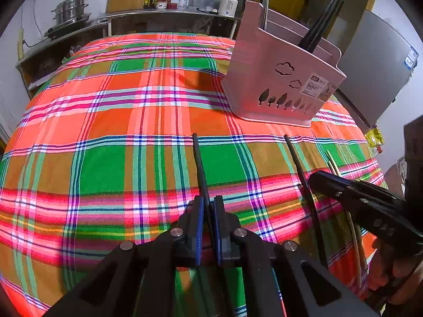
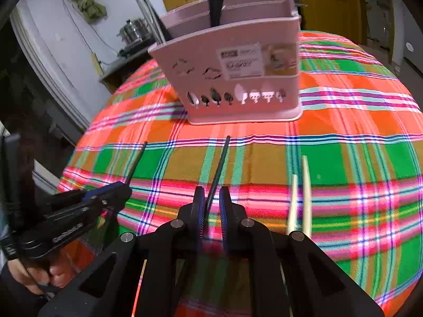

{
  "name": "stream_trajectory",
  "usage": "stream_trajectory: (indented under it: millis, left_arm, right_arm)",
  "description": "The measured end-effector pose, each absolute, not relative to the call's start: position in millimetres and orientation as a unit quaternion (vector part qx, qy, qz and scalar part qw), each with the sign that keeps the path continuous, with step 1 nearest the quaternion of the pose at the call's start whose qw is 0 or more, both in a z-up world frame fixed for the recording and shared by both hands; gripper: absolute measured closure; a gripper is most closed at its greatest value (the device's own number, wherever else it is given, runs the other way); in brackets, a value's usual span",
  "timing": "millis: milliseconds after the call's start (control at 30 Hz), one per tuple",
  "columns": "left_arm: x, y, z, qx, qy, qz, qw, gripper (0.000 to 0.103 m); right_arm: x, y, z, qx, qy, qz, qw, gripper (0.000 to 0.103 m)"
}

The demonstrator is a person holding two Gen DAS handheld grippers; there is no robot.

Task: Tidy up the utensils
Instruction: 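Close the left tool on a black chopstick while the right tool grasps another black chopstick, then lift both held black chopsticks and carry them over the pink basket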

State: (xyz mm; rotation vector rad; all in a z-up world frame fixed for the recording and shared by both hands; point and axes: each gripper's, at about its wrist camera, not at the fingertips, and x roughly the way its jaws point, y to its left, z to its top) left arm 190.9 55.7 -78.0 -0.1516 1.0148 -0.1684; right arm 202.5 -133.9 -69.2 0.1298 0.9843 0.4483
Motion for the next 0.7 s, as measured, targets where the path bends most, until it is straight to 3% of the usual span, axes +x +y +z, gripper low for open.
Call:
stream_trajectory:
  millis: [467, 700]
  left_arm:
    - [214.0, 44.3, -78.8, -0.034, 0.498, -0.083, 0.863, 0.095]
    - [214.7, 49.6, -74.1, -0.07, 0.499, -0.089, 0.859, 0.097]
  right_arm:
    - [214.7, -107.0, -73.9, 0.005, 0.49, 0.18, 0.853, 0.093]
    - [216.0, -114.3, -66.4, 0.025, 0.488, 0.19, 0.851, 0.097]
